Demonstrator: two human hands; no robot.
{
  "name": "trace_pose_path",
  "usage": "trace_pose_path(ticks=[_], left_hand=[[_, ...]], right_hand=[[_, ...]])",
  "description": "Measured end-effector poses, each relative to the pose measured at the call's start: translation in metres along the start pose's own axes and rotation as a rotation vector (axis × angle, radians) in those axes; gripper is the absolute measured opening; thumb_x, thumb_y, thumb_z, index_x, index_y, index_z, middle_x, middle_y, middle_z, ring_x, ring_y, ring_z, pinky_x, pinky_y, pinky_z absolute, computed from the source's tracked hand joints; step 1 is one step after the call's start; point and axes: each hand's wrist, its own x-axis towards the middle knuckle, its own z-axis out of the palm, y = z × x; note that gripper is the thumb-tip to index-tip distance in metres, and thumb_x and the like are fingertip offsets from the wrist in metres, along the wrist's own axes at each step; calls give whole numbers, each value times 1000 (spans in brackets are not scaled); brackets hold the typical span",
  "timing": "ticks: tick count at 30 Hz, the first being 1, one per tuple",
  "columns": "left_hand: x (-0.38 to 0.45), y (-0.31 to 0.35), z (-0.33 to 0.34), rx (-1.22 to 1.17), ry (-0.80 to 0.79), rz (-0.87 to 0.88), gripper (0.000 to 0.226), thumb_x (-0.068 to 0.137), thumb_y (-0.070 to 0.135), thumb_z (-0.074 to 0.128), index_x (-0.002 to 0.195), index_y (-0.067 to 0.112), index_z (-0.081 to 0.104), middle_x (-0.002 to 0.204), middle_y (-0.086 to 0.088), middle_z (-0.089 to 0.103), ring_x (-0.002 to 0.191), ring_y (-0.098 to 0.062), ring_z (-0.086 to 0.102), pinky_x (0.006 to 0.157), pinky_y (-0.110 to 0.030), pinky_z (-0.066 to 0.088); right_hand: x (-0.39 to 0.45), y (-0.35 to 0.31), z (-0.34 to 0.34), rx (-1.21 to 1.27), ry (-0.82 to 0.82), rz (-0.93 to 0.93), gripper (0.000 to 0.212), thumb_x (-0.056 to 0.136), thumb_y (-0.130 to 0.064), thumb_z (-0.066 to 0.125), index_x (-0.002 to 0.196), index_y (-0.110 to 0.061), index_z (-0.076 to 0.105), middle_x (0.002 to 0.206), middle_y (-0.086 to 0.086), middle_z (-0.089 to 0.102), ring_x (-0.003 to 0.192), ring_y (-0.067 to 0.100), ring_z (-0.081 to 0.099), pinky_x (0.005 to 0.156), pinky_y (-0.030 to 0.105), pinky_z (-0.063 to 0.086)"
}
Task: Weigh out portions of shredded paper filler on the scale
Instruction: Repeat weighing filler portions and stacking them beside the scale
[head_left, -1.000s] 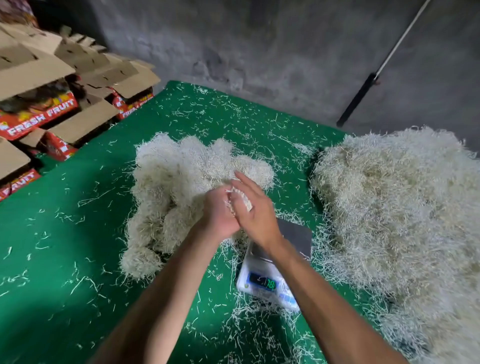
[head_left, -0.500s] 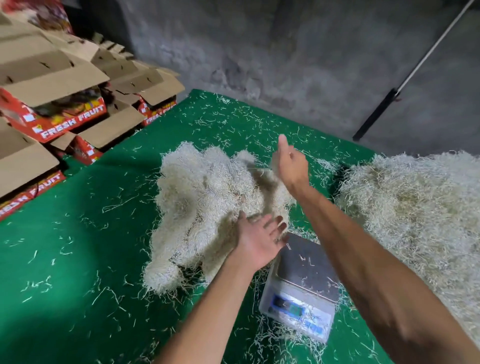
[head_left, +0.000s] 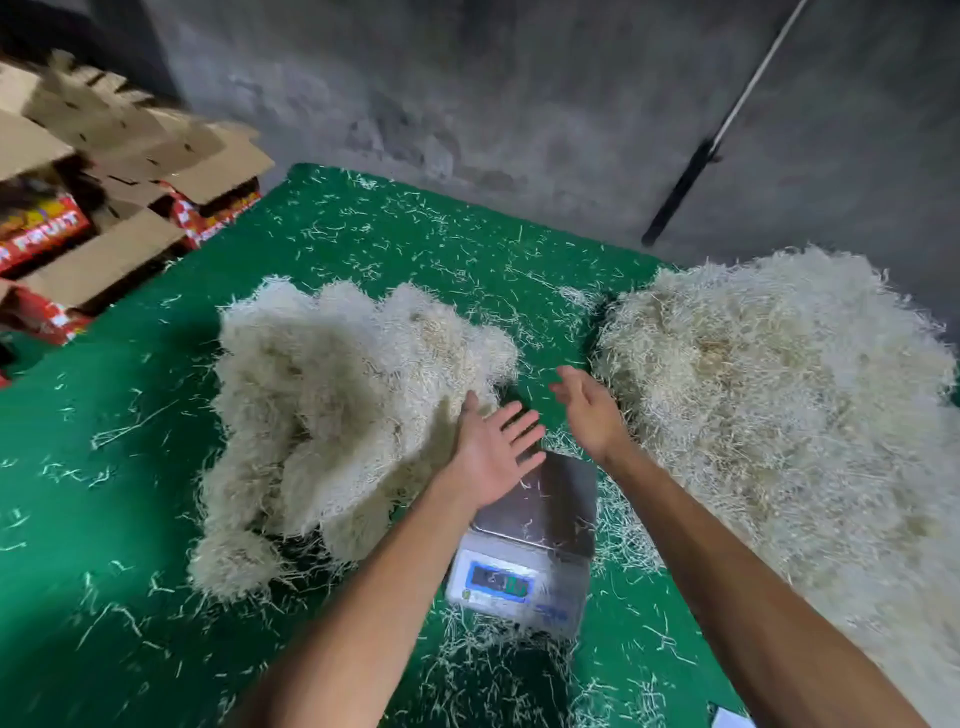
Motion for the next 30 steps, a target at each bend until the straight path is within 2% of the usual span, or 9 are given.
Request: trace_pose_path(ticks=[6, 10, 14, 16, 19, 23, 26, 28, 30], left_hand=[[46, -57, 44, 258, -13, -91, 79, 97, 75, 25, 153, 21, 38, 155, -9, 45, 132, -41, 50, 110, -65, 37], [74, -111, 62, 506, 2, -211, 77, 94, 76, 36, 156, 31, 30, 162, -5, 33, 136, -46, 44, 95, -75, 44], [95, -168, 72, 858, -11, -338, 75, 95, 74, 38, 158, 38, 19, 168, 0, 16, 146, -37, 31, 92, -60, 54], [105, -198, 68, 1023, -9, -318, 70, 98, 67, 44, 158, 39, 18, 165, 3, 23, 140, -30, 41, 80, -41, 60], [112, -235, 61, 1180, 130, -136, 56, 100, 57, 51, 147, 29, 44, 122, 8, 56, 94, -9, 57, 62, -17, 46], [120, -252, 74, 977, 110, -265, 54, 101, 55, 48, 137, 17, 57, 136, 1, 59, 123, -21, 59, 88, -33, 55], [120, -234, 93, 970, 181, -195, 45, 99, 39, 54, 134, 10, 56, 128, -14, 65, 123, -34, 60, 88, -41, 58], [114, -214, 110, 1178, 193, 22, 56, 101, 29, 52, 151, 7, 40, 112, -17, 68, 95, -23, 70, 77, -33, 61], [105, -190, 135, 1289, 144, 225, 58, 102, 21, 52, 155, 7, 33, 73, -2, 60, 50, -3, 52, 38, -17, 42]], right_hand=[[-13, 112, -73, -760, 129, -53, 70, 98, -43, 61, 156, -17, 31, 164, 15, 29, 150, 34, 29, 124, 52, 25], [-37, 185, -82, -931, -8, 177, 88, 101, -61, 41, 162, -14, -1, 169, 14, -10, 156, 35, -5, 126, 52, -3], [-109, 261, -39, -778, -96, 301, 71, 108, -51, 27, 163, -18, -3, 168, 12, -11, 156, 36, 10, 127, 50, 10], [-131, 271, -23, -608, 110, 237, 60, 106, -22, 43, 161, -13, 23, 168, 14, 16, 145, 33, 39, 122, 44, 27], [-135, 255, -24, -152, 361, 315, 29, 100, -12, 54, 126, -1, 62, 122, 17, 67, 100, 27, 63, 99, 42, 53], [-143, 211, -48, 263, 445, 342, 54, 106, -47, 35, 143, -10, 51, 144, 2, 54, 131, 15, 50, 112, 27, 36], [-145, 200, -72, 380, 595, 252, 43, 100, -40, 29, 130, -20, 53, 136, -3, 56, 120, 8, 56, 104, 26, 46], [-139, 199, -94, 408, 607, 157, 38, 98, -22, 40, 135, -18, 48, 137, 0, 53, 113, -3, 58, 93, 18, 51], [-130, 197, -111, 183, 377, 86, 67, 92, -21, 55, 154, -22, 29, 157, 1, 36, 136, 0, 42, 115, 28, 39]])
